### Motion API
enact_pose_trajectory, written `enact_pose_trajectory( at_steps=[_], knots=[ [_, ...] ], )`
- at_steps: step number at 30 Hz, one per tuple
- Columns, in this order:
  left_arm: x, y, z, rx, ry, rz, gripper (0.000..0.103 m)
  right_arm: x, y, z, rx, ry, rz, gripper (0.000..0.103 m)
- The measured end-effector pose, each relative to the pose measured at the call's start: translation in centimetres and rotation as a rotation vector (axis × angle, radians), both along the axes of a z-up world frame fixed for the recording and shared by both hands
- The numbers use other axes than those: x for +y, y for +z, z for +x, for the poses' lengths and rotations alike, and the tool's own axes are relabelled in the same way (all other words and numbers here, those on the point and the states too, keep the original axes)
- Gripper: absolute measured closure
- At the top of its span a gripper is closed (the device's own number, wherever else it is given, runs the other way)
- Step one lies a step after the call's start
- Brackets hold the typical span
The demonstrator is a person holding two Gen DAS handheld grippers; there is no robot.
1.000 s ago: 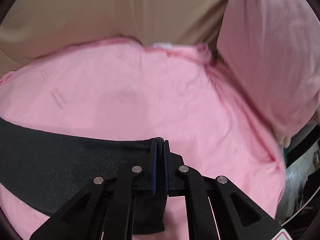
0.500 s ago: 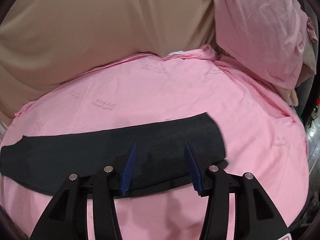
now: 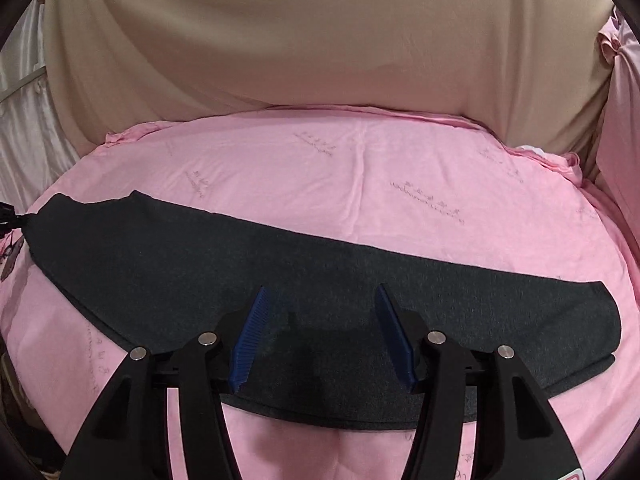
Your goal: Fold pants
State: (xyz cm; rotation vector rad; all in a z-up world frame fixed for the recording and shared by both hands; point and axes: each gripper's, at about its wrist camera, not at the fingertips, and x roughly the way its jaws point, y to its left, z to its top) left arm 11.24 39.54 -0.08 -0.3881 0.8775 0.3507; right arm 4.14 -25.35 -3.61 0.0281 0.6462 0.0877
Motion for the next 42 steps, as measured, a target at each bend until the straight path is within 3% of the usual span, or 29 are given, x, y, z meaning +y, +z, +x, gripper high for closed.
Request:
enact_pose_trajectory(
  at_steps=[3,7,8,9,11,12,14,17,21,27,29,30,34,38,41,42],
  knots=[
    [0.4,-4.7,1.1,0.131,0.028,0.046,0.09,-1.5,-1.0,0.3,0.034,-0.06,-0.005,0.044],
    [-1.4,-2.7,-0.8,0.079,0.059,0.163,0.078,-6.5,-1.9,-0.4,0.074,-0.177,0.006,0.044],
    [-2.2,-1.7,-1.4,0.072,0.095,0.231,0.071,-8.2,-1.9,-1.1,0.072,-0.22,0.001,0.044],
    [-2.9,-0.7,-1.9,0.058,0.117,0.287,0.057,-10.2,-1.9,-1.9,0.069,-0.271,0.0,0.044],
    [-4.7,1.2,-3.0,0.008,0.124,0.347,0.037,-14.4,-1.9,-3.7,0.07,-0.387,0.001,0.043],
    [-5.6,2.0,-3.5,-0.014,0.114,0.366,0.031,-16.6,-2.0,-4.6,0.074,-0.443,0.007,0.041],
    [-8.7,3.3,-4.0,-0.048,0.078,0.406,0.029,-21.0,-2.4,-6.5,0.084,-0.545,0.044,0.04],
    [-13.3,3.6,-3.7,-0.066,-0.035,0.405,0.018,-25.9,-3.8,-8.3,0.103,-0.622,0.122,0.039],
    [-21.0,1.9,-2.3,-0.043,-0.2,0.39,0.017,-29.0,-5.2,-8.8,0.099,-0.593,0.272,0.039],
    [-31.0,-1.2,-1.8,-0.002,-0.408,0.33,0.017,-29.9,-5.3,-5.6,0.083,-0.471,0.265,0.04],
    [-33.6,-1.9,-2.0,0.009,-0.462,0.336,0.017,-29.9,-5.4,-4.3,0.116,-0.401,0.28,0.083],
    [-34.7,-2.1,-2.1,0.012,-0.485,0.341,0.017,-29.6,-4.8,-4.2,0.121,-0.386,0.268,0.097],
    [-37.0,-2.2,-2.7,0.013,-0.552,0.355,0.014,-29.0,-1.4,-6.1,0.07,-0.354,0.192,0.098],
    [-39.0,-3.2,-3.1,0.036,-0.639,0.343,0.013,-30.7,-5.5,-4.6,0.261,-0.445,0.094,0.097],
    [-40.3,-3.7,-3.7,0.043,-0.67,0.348,0.013,-30.0,-3.2,-7.2,0.172,-0.485,0.151,0.087],
    [-40.6,-3.6,-4.1,0.036,-0.681,0.344,0.012,-28.9,-2.0,-8.4,0.119,-0.45,0.186,0.079]
  ],
)
